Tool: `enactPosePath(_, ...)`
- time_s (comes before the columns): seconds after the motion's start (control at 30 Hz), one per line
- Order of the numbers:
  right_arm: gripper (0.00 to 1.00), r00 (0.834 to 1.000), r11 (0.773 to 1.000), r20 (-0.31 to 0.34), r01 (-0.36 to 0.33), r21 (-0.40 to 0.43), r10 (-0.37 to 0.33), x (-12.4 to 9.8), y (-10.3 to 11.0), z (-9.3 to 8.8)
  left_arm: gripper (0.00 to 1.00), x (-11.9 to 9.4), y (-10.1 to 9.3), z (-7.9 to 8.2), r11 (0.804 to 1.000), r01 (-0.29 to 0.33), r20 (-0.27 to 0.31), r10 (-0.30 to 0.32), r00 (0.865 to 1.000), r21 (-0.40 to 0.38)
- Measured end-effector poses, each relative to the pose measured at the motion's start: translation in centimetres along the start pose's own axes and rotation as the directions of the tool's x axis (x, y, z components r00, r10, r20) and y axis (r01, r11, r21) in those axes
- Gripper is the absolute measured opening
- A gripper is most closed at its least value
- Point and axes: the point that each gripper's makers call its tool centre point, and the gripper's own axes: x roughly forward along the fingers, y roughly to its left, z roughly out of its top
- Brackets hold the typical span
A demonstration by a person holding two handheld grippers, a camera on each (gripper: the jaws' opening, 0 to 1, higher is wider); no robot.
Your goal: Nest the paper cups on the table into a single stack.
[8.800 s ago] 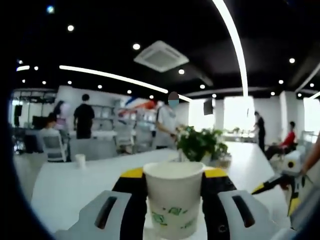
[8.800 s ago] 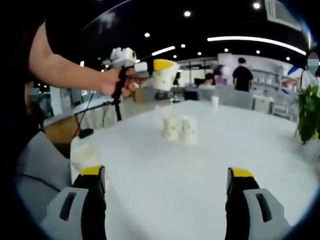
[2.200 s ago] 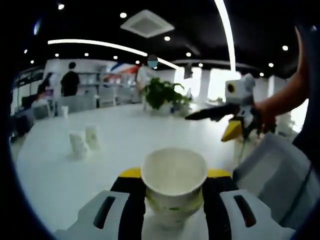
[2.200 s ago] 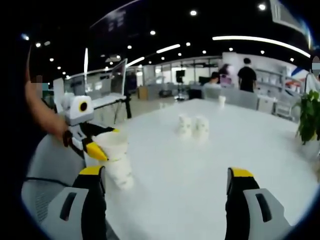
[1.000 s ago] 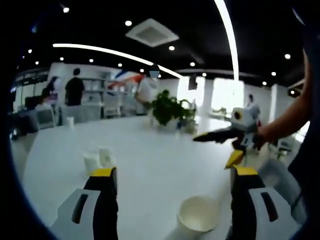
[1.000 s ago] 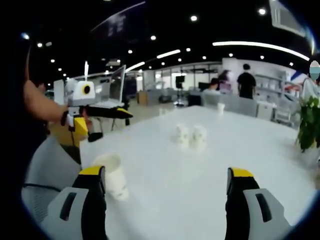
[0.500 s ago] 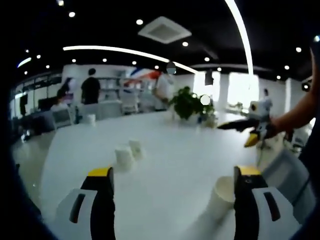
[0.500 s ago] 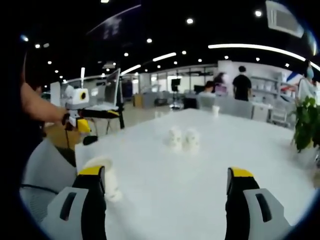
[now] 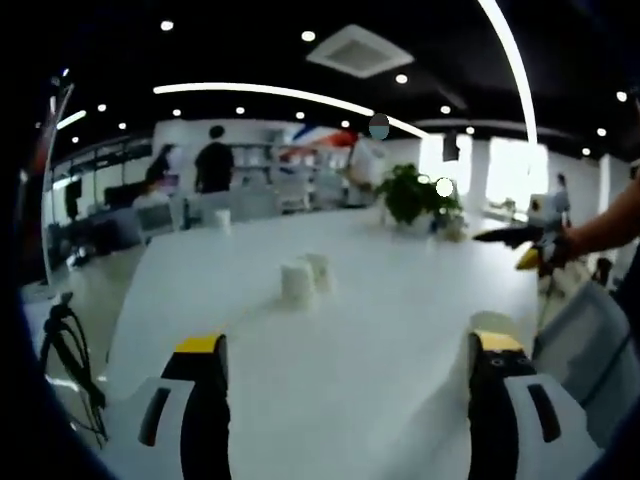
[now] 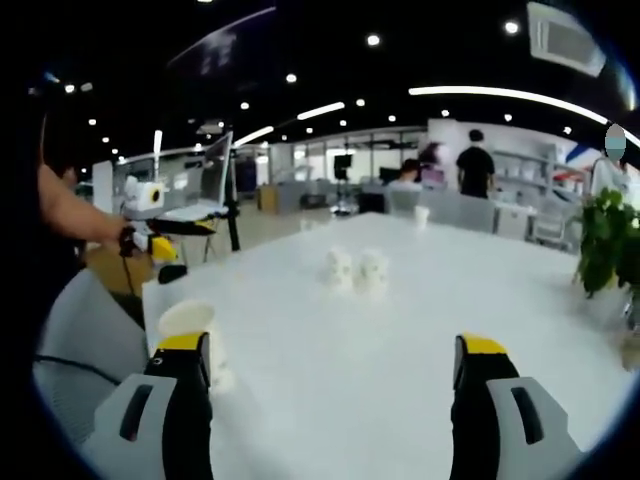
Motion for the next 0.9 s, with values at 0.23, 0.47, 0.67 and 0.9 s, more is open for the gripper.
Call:
enactPosePath(0.23, 1.0, 1.0, 1.0, 0.017, 0.002, -0.015, -0.001, 0.0, -0.3, 0.3, 0.98, -0.3, 0.5, -0.4, 1.0, -0.006, -0.007, 0.006, 1.0, -0.001)
enactPosePath(0.47, 1.0, 1.0, 1.0, 0.014, -0.003, -0.009, 0.003, 0.2, -0.2, 0.1, 0.98, -0.4, 0.4, -0.1, 0.999, 0.007, 0.024, -0.006, 1.0, -0.043)
enactPosePath(0.67, 1.0, 1.0, 1.0, 0.009, -0.008, -0.028, 0.009, 0.3, -0.3, -0.2, 0.98, -0.4, 0.7, -0.7, 1.0, -0.01, -0.011, 0.01, 1.0, -0.028)
enactPosePath(0.9, 1.0, 1.0, 1.0, 0.001, -0.008, -0.03, 0.008, 1.1, -0.6, -0.5, 0.98, -0.1, 0.6, -0.5, 1.0, -0.013, -0.015, 0.013, 1.0, 0.002)
